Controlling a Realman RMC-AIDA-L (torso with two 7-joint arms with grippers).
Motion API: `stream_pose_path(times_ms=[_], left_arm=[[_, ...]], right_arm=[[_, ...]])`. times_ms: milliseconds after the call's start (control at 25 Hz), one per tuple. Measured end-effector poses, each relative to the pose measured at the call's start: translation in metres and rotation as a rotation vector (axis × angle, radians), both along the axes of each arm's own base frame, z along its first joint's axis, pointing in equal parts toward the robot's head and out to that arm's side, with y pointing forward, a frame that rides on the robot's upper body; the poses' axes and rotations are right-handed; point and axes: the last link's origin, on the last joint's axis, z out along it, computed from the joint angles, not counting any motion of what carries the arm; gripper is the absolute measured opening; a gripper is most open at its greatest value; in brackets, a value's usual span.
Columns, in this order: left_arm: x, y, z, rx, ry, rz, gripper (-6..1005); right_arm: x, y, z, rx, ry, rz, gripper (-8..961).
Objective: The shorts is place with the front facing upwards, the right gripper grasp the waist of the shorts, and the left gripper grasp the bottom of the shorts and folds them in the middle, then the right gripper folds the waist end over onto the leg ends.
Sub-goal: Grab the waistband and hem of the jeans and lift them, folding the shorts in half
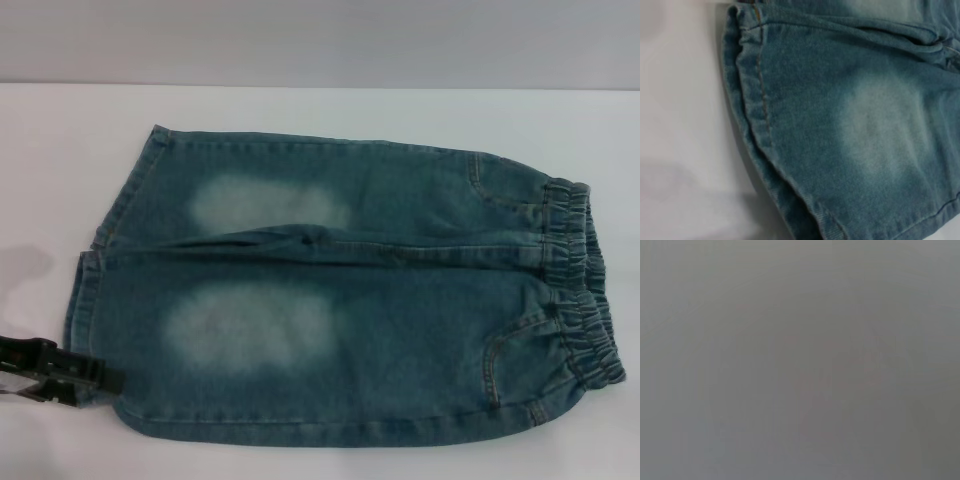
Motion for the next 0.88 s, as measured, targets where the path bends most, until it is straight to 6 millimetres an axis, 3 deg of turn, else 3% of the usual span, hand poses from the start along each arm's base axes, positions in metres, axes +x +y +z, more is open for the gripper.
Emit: stream_pose_path(times_ms=[320, 880], left_arm=[[-0.0009, 0.0009, 0.0019, 0.002, 0.01, 0.007, 792], [0.0023, 0.0029, 0.0038, -0.014, 0.024, -0.017, 218]], right_arm=[[-0.003, 0.0043, -0.0017, -0.016, -0.005, 0.014, 756], [-0.0027, 0.0088, -0.0039, -0.031, 0.004, 0.005, 756]])
